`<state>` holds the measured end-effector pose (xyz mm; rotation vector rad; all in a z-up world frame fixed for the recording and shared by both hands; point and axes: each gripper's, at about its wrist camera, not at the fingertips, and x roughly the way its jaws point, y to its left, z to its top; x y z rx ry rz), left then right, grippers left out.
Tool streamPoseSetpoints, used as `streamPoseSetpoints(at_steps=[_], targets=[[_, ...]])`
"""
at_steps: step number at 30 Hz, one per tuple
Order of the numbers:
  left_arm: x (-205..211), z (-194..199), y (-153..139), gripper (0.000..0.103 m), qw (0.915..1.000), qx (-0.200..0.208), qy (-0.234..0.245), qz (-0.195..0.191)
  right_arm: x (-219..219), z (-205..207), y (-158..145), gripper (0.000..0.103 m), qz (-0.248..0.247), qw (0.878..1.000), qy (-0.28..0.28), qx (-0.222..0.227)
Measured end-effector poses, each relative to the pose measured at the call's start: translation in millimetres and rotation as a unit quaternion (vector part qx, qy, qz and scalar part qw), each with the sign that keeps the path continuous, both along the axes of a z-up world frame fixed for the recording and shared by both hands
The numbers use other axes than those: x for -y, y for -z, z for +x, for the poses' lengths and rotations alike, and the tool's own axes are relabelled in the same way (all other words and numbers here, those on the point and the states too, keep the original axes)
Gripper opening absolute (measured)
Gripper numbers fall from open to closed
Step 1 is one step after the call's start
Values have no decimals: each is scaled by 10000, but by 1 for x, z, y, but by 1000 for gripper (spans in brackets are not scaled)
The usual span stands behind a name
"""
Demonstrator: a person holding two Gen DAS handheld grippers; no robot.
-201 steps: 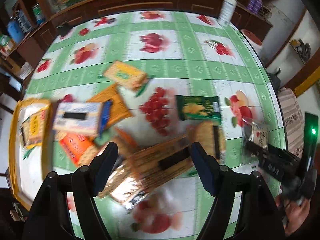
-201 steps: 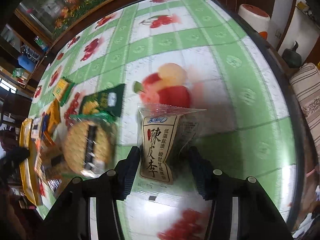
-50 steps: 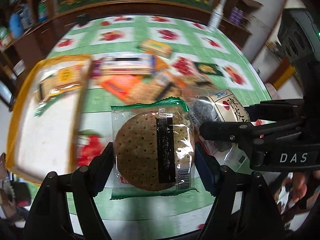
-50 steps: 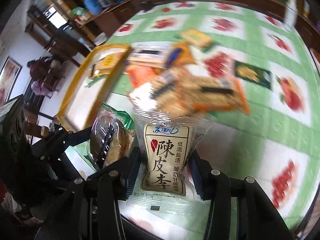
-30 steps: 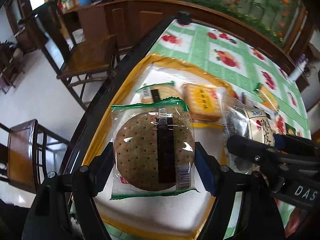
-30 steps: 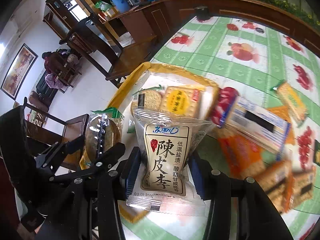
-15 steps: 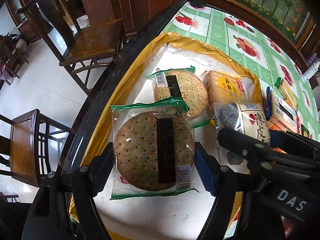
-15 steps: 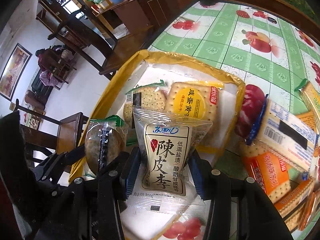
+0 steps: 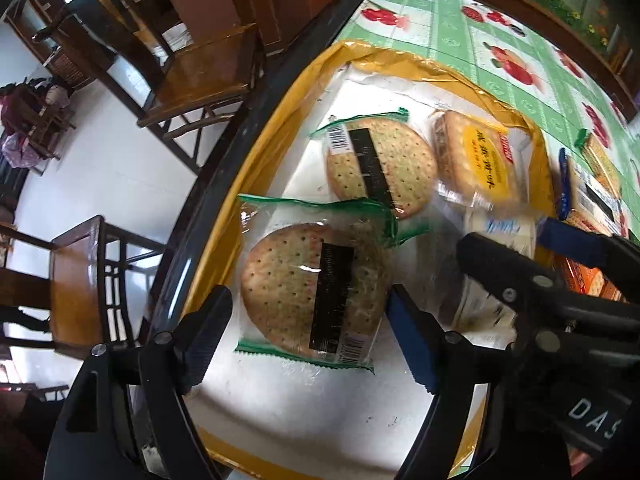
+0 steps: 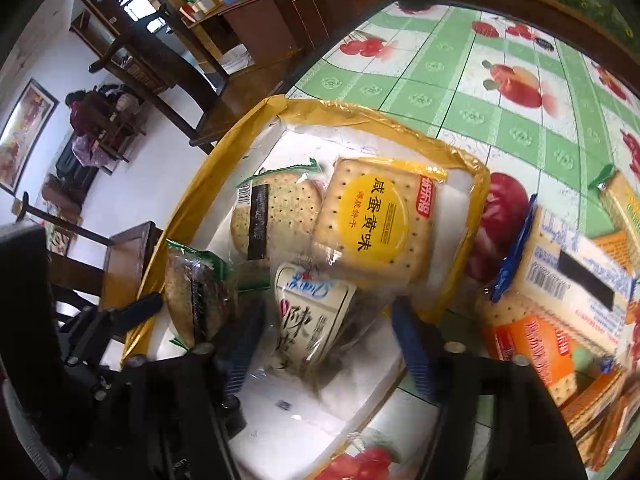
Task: Organize snacks
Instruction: 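Lower both packs into the tray and open both tools, then move both tools back over the remaining snack packs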
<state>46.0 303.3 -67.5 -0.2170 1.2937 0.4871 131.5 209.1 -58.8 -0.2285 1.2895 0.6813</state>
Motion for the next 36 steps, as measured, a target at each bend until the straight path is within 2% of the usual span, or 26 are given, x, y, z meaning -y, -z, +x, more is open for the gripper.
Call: streamPoseSetpoints(at_steps=[3, 9, 11, 12, 14, 15, 16, 19, 21, 24, 28, 29, 32, 36], targets=[[-2, -1, 0, 83, 9999, -130, -73, 16, 2, -2, -7, 77, -29, 9997, -22, 229], [1, -10, -12, 83, 9998, 72, -152, 117, 13, -7, -18, 84, 80, 9998, -3, 166], [5, -12, -18, 83, 9997, 151, -145, 140, 18, -12, -26, 89, 78, 9997, 10, 248], [6, -12, -20, 83, 9996, 175, -151, 131, 20, -13, -29, 96, -40, 9996, 62, 290], [15, -13, -25, 83, 9996, 256, -94, 90, 23, -14, -31, 99, -237, 9997, -50, 105], [18, -13, -28, 83, 9995, 301, -100, 83, 28, -16, -34, 99, -113, 9999, -47, 58], [21, -13, -32, 83, 9992, 383, -110, 75, 40, -17, -39, 99, 76, 9999, 60, 34], [37, -11, -42, 83, 9984, 565, -26, 70, 66, -21, -49, 99, 216, 9991, 347, 133], [49, -9, -49, 83, 9972, 739, 4, -102, 88, -23, -58, 99, 341, 9976, 508, 321], [68, -4, -55, 83, 9946, 953, 62, -397, 126, -24, -66, 99, 435, 9960, 697, 364], [106, 9, -58, 82, 9887, 1206, 279, -845, 186, -20, -62, 102, 891, 9912, 901, -374], [116, 13, -58, 82, 9876, 1212, 364, -930, 203, -17, -60, 102, 970, 9889, 1002, -503], [148, 27, -51, 82, 9856, 1107, 599, -1127, 253, -7, -60, 103, 962, 9854, 1331, -442], [182, 41, -42, 82, 9867, 775, 883, -1123, 310, 14, -48, 103, 872, 9777, 1748, -768]])
